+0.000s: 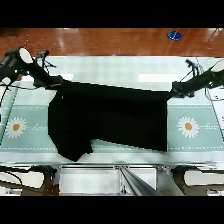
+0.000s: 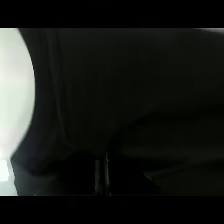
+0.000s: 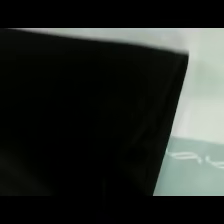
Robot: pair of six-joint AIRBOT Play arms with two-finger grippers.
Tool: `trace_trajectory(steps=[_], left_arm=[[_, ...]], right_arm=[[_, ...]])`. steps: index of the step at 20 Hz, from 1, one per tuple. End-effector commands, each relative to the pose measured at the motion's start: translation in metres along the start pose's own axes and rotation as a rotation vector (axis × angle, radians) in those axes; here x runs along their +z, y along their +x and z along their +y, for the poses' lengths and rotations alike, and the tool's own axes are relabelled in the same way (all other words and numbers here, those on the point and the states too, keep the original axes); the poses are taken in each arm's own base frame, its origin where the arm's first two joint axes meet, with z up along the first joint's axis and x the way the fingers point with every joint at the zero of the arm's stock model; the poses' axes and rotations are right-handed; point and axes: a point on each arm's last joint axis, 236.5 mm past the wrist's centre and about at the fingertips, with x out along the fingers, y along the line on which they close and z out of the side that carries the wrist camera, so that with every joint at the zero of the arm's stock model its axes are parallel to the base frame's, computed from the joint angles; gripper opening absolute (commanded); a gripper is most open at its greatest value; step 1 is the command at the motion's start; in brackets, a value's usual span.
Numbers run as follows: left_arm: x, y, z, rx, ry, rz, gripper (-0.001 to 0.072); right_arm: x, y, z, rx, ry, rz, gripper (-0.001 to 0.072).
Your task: Fold the shirts.
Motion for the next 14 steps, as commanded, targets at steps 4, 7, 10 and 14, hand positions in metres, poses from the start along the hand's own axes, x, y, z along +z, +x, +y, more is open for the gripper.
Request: trace_trajectory(steps=[4, 7, 10, 14], left_arm=[[-0.027, 0.013, 0.000, -0.038, -0.010, 0.110, 0.0505], [-0.031, -0.024, 0.024, -0.041, -0.081, 0.120, 0.0504], [-0.060, -0.054, 0.060, -0.104, -0.236, 0.084, 0.0503], [-0.125, -0.049, 0.058, -0.374, -0.423, 0.030, 0.0496]], right_arm=[[-0.018, 0.023, 0.020, 0.145, 0.092, 0.014, 0.0416], [-0.020, -0.032, 0.020, 0.123, 0.062, -0.060, 0.0414], [-0.040, -0.096, 0.010, 0.027, 0.043, -0.201, 0.0414], [-0.087, -0.107, 0.017, 0.002, 0.100, -0.415, 0.0414]])
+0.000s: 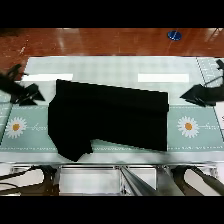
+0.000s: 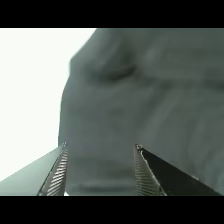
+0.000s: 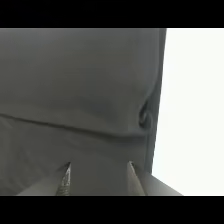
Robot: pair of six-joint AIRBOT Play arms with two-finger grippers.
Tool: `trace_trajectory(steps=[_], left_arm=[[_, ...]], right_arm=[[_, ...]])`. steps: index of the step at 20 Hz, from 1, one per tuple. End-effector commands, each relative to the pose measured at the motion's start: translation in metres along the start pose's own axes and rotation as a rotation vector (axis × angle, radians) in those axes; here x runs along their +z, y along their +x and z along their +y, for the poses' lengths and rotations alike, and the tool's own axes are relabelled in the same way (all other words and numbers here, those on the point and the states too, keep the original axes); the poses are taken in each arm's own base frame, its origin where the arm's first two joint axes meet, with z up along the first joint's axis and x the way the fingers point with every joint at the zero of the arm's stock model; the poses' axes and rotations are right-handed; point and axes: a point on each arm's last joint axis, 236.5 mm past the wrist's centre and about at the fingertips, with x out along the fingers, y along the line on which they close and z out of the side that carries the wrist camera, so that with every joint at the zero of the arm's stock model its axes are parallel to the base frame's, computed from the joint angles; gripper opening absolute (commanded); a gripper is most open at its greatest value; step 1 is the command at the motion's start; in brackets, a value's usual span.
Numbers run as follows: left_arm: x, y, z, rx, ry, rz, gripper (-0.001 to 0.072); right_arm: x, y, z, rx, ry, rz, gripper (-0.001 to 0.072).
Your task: Fold the shirts.
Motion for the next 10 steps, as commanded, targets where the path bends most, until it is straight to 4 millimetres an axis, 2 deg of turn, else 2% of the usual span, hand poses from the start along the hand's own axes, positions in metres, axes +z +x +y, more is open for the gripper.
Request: trace_trajectory(steps=[1, 3, 5, 8, 10], left_arm=[[-0.050, 0.006, 0.005, -0.262, -0.145, -0.040, 0.0496], [-0.078, 0.020, 0.025, -0.272, -0.217, -0.016, 0.0497], [-0.107, 0.038, 0.045, -0.221, -0.252, 0.058, 0.0497], [-0.155, 0.064, 0.060, -0.110, -0.198, 0.216, 0.0497], [-0.164, 0.076, 0.047, -0.137, -0.188, 0.240, 0.0497]], right_arm=[[-0.040, -0.010, 0.013, 0.037, 0.059, -0.162, 0.0414], [-0.071, 0.004, 0.027, 0.119, 0.098, -0.159, 0.0414], [-0.092, 0.013, 0.029, 0.143, 0.114, -0.135, 0.0414], [-0.099, 0.017, 0.028, 0.145, 0.121, -0.122, 0.0414], [-0.093, 0.016, 0.025, 0.138, 0.128, -0.148, 0.0414]])
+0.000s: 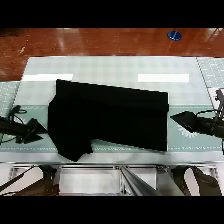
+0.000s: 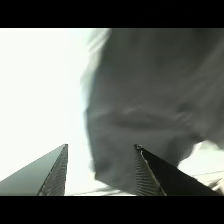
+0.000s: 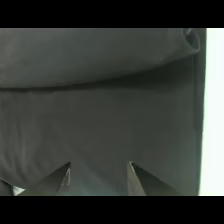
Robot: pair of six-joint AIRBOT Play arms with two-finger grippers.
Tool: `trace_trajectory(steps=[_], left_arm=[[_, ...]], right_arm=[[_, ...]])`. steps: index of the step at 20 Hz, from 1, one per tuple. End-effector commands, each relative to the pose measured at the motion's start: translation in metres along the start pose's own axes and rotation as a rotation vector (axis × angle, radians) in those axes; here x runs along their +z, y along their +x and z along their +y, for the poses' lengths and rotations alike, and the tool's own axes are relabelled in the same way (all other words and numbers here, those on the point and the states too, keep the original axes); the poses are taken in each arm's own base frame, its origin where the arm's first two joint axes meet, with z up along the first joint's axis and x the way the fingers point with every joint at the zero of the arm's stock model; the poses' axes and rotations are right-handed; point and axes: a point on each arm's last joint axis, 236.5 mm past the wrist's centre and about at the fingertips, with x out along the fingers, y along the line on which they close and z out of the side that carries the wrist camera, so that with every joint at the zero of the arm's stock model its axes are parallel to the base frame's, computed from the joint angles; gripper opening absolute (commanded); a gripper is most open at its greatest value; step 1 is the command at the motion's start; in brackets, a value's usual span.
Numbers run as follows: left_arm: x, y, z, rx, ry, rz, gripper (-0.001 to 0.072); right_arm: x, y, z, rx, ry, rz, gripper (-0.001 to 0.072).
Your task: Fold the shirts.
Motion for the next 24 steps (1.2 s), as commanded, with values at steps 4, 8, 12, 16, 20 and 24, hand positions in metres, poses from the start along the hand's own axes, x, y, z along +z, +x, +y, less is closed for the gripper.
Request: trace_trajectory(steps=[4, 8, 12, 16, 20, 24], left_arm=[[-0.031, 0.047, -0.008, -0.001, 0.040, 0.078, 0.0497], [-0.036, 0.075, -0.021, 0.012, 0.099, 0.074, 0.0487], [-0.025, 0.074, -0.025, 0.022, 0.098, 0.037, 0.0018], [-0.022, 0.068, -0.030, 0.017, 0.111, 0.036, 0.0018], [-0.026, 0.067, -0.031, 0.013, 0.113, 0.055, 0.0018], [-0.025, 0.067, -0.031, 0.013, 0.118, 0.051, 0.0018]], right_arm=[[0.003, 0.002, 0.001, 0.018, 0.077, -0.044, 0.0414], [0.009, 0.002, -0.016, -0.050, 0.101, -0.074, 0.0414], [-0.033, -0.008, -0.080, -0.328, 0.154, 0.078, 0.0414], [-0.096, 0.017, -0.072, -0.229, 0.276, 0.267, 0.0413], [-0.112, 0.026, -0.066, -0.180, 0.326, 0.306, 0.0410], [-0.115, 0.022, -0.084, -0.274, 0.400, 0.299, 0.0409]])
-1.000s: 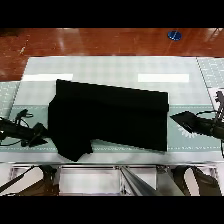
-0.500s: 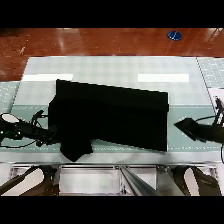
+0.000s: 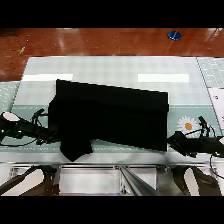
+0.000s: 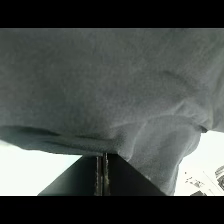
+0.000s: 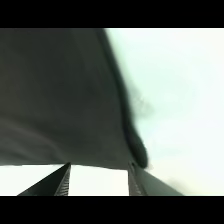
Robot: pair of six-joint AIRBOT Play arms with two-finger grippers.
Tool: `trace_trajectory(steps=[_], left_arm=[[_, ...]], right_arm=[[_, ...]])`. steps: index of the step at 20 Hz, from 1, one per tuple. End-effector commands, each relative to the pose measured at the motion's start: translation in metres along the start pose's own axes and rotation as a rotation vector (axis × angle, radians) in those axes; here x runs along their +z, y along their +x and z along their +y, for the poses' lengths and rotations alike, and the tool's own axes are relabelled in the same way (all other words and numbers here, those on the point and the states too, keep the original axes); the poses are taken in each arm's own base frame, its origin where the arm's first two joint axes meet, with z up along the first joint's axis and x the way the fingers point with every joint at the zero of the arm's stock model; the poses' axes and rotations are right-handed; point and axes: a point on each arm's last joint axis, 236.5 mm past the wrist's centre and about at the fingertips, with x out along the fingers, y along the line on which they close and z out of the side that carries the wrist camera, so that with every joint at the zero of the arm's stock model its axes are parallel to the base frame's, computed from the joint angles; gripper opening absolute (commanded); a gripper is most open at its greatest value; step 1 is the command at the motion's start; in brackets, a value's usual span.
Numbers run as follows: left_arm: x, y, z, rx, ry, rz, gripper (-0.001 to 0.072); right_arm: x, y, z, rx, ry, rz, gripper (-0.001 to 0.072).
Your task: Fold the shirts.
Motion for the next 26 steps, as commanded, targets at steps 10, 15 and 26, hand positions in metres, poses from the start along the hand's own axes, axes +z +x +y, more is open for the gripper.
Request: trace_trajectory(steps=[10, 15, 26], left_arm=[[0.013, -0.001, 0.003, 0.016, 0.009, -0.053, 0.0018], [0.026, -0.008, 0.001, 0.023, 0.022, -0.097, 0.0018], [0.151, -0.144, -0.148, -0.211, 0.256, -0.412, 0.0017]], right_arm=[[0.008, 0.041, -0.017, -0.007, 0.098, 0.156, 0.0410], [0.019, 0.050, 0.013, 0.145, -0.004, 0.149, 0.0074], [0.136, -0.050, 0.132, 0.410, -0.248, -0.188, 0.0017]])
